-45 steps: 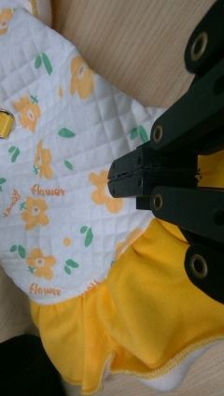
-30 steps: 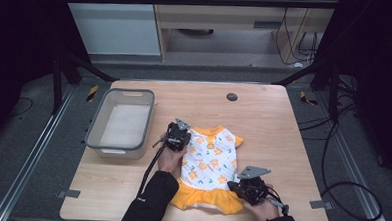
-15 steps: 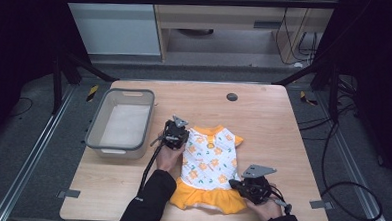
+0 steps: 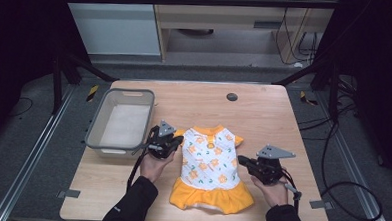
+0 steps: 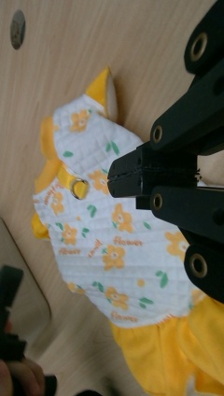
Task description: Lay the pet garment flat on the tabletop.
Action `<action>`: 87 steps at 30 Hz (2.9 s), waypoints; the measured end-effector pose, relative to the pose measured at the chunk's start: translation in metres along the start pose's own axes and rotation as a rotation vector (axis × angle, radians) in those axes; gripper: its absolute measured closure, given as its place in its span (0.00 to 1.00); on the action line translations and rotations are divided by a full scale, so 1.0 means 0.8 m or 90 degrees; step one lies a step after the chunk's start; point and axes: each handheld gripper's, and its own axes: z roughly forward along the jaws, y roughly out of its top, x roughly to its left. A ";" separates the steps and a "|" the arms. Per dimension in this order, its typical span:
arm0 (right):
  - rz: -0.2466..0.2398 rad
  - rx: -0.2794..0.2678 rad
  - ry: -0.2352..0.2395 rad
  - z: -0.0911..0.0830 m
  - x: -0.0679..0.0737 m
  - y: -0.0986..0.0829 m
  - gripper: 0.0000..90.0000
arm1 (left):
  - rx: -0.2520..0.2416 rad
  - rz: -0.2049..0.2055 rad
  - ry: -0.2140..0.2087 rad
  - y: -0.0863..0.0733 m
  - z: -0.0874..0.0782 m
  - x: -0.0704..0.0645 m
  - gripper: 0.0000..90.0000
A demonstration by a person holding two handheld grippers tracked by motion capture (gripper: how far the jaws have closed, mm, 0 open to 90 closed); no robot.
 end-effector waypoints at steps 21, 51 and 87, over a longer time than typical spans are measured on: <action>0.047 -0.006 -0.047 0.077 -0.055 0.046 1.00 | 0.082 0.064 -0.096 -0.071 -0.027 -0.068 1.00; 0.032 0.085 -0.133 0.137 -0.069 0.015 1.00 | 0.129 0.087 -0.109 -0.095 -0.023 -0.088 0.94; 0.059 -0.031 -0.092 -0.026 -0.030 -0.033 0.24 | 0.010 0.011 -0.014 -0.123 -0.097 0.003 0.23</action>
